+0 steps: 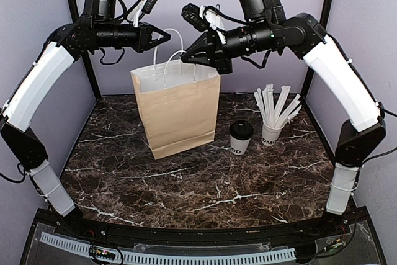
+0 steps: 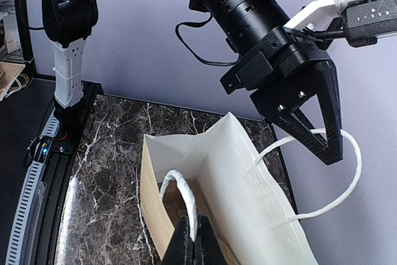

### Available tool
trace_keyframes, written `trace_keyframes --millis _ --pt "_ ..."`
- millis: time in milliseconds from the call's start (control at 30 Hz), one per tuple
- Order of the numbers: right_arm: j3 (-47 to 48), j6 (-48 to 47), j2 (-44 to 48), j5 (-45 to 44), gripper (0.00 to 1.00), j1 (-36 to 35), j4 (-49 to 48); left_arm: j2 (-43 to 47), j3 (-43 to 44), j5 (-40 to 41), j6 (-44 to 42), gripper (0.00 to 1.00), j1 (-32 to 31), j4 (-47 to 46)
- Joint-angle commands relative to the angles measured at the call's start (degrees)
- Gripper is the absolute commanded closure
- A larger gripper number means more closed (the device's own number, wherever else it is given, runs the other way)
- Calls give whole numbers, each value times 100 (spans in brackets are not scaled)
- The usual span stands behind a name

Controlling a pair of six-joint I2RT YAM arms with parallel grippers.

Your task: Pack the takeout coffee

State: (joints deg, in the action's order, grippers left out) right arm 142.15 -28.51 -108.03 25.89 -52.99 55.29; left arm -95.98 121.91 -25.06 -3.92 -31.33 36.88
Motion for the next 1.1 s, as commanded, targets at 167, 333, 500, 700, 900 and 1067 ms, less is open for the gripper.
trace_keyframes --millis 167,333,500,700,900,1067 --pt "-11 -23 147 106 100 -12 -236 49 189 -10 -65 100 31 -12" --pt "28 1 93 161 100 -8 -253 17 191 -38 -52 100 31 1" --pt "44 -13 54 151 100 -4 -251 -56 188 -24 -84 100 31 34" --pt "38 -40 3 136 100 -6 -231 -125 185 -24 -131 100 31 46" --pt "-154 -127 -56 -58 62 -9 -225 -178 81 317 -218 50 31 124" --pt "-210 -129 83 297 26 127 19 -19 -77 380 -207 2 31 240"
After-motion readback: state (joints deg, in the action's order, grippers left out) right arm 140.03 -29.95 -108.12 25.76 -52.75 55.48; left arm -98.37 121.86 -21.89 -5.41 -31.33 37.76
